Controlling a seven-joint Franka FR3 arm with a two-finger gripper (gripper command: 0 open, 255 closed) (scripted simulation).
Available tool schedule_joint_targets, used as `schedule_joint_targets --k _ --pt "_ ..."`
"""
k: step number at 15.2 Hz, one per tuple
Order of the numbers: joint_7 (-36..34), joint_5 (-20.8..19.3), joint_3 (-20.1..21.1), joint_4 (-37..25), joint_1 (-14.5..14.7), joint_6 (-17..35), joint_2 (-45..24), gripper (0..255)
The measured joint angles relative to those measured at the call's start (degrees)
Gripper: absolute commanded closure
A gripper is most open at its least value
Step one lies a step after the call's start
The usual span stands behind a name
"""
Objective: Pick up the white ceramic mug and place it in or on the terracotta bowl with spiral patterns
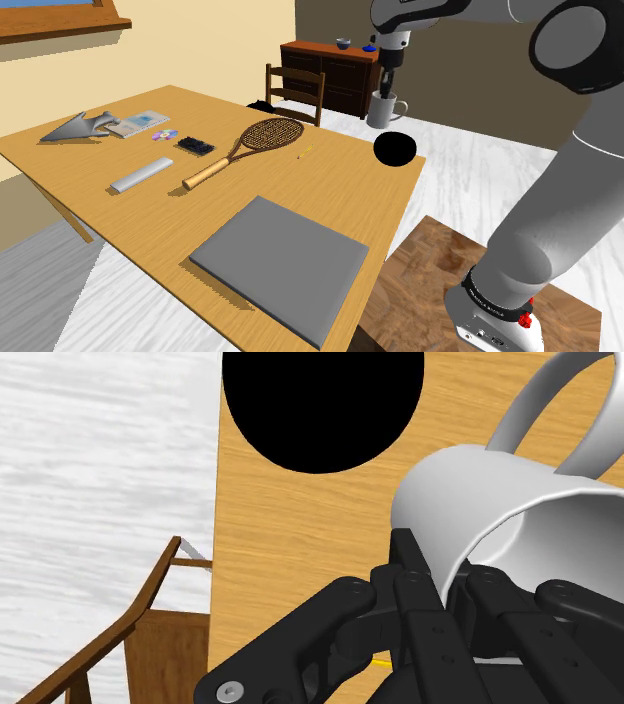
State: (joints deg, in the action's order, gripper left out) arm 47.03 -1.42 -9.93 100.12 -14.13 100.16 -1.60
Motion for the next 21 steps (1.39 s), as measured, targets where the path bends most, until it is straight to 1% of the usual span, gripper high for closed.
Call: schedule_joint_targets --k 9,12,21 --pt "11.94 0.20 -5.77 -1.86 -6.17 -0.48 -1.07 255" --pt "12.82 0.19 -6.16 0.08 -6.60 1.51 -1.12 255" --pt "12.95 0.43 -6.23 5.81 -6.71 8.15 -2.08 255"
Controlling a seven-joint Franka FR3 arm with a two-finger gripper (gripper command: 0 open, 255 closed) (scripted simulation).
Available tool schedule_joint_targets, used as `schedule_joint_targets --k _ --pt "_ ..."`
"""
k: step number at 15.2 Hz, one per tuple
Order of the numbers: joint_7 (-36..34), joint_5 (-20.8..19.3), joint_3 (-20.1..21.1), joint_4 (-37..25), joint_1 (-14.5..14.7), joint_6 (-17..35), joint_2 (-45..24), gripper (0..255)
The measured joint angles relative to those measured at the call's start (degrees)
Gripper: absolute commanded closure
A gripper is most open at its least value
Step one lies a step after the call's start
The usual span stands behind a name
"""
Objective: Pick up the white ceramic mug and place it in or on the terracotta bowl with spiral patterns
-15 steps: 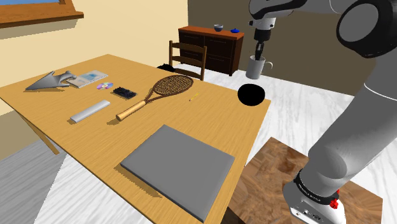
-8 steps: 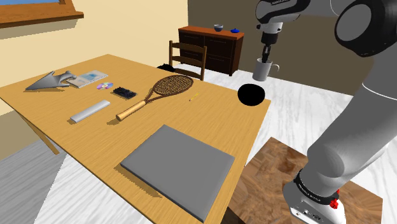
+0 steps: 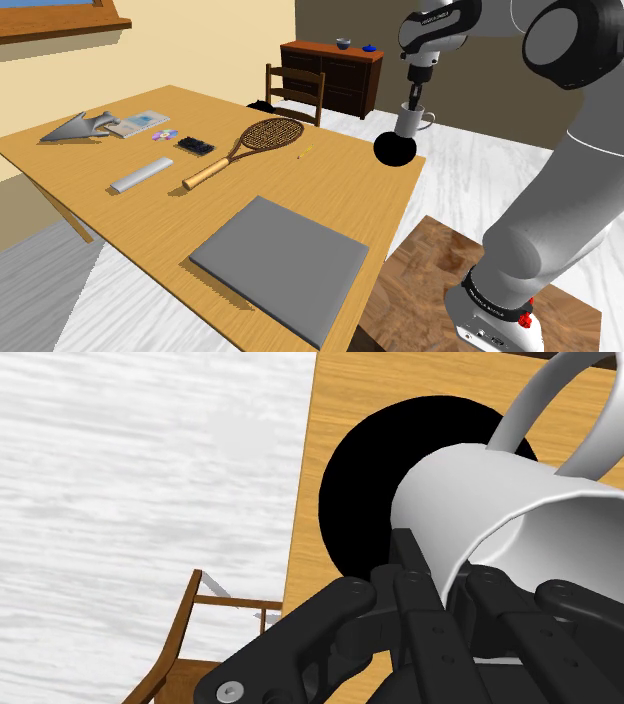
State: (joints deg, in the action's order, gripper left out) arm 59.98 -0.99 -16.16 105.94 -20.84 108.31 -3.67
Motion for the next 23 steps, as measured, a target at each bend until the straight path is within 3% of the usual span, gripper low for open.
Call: schedule_joint_targets --k 6,12,13,19,23 --pt "-0.04 0.18 0.04 3.50 0.01 4.17 -0.69 255" --pt "0.07 0.20 -0.02 3.82 -0.06 4.62 -0.76 255" --pt "0.07 0.21 -0.02 3.82 -0.06 4.63 -0.77 0" --pt "0.07 0.21 -0.01 3.85 -0.05 4.64 -0.78 0" --pt "-0.36 0.03 0.19 -0.99 0.22 -0.84 -0.04 0"
